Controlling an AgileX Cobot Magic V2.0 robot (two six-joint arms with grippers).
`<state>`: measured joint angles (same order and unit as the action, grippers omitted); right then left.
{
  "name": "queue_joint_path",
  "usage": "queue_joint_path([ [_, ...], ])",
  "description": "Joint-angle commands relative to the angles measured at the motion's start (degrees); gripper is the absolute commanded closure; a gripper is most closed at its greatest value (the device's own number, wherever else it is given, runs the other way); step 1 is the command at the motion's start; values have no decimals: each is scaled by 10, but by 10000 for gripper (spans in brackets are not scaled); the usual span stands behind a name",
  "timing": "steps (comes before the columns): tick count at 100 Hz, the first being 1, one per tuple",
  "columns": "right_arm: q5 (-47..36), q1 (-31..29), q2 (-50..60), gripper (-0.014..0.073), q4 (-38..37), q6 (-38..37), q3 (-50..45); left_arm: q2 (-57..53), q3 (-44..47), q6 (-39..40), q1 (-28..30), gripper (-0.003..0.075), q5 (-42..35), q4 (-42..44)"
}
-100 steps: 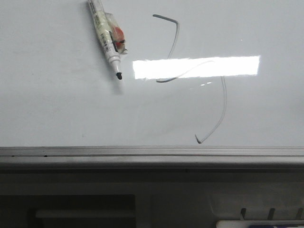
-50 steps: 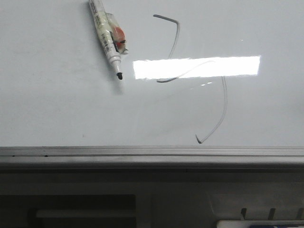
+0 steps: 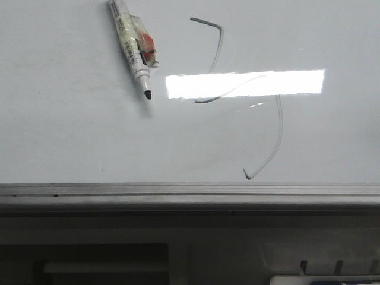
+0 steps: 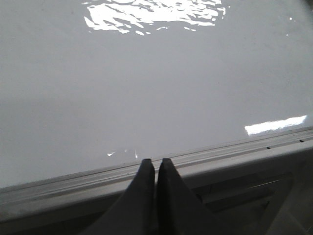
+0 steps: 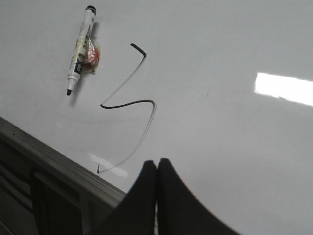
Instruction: Write number 3 on whiteboard
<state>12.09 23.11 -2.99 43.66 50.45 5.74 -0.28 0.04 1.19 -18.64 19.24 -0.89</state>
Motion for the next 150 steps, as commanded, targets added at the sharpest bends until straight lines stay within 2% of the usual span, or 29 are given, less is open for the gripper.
queue_joint_path([
  [1,-37,-2,-6,656,9,-2,14,-14,6,6,3,741,-28,2],
  [38,-37,-2,-6,656,10,-2,14,-14,6,6,3,741,-28,2],
  [55,-107,-4,-6,656,-66,-22,-20,-14,6,6,3,741,-28,2],
  [59,-124,-6,-6,656,-113,-81,-31,-14,6,6,3,741,-28,2],
  [62,-136,-13,-6,656,-177,-141,-39,-14,6,6,3,741,-28,2],
  [74,-146,-52,-6,656,-430,-434,-72,-14,6,6,3,741,-28,2],
  [79,-125,-75,-6,656,-511,-524,-81,-14,6,6,3,741,-28,2],
  [84,-98,-96,-6,656,-556,-565,-79,-14,6,6,3,741,-28,2],
  [101,-55,-155,1,656,-558,-565,-79,-14,6,6,3,741,-28,2],
  [115,59,-169,28,656,-558,-565,-79,-14,6,6,3,741,-28,1],
  [150,59,-169,45,656,-578,-564,-79,-14,6,6,3,741,-28,-1],
])
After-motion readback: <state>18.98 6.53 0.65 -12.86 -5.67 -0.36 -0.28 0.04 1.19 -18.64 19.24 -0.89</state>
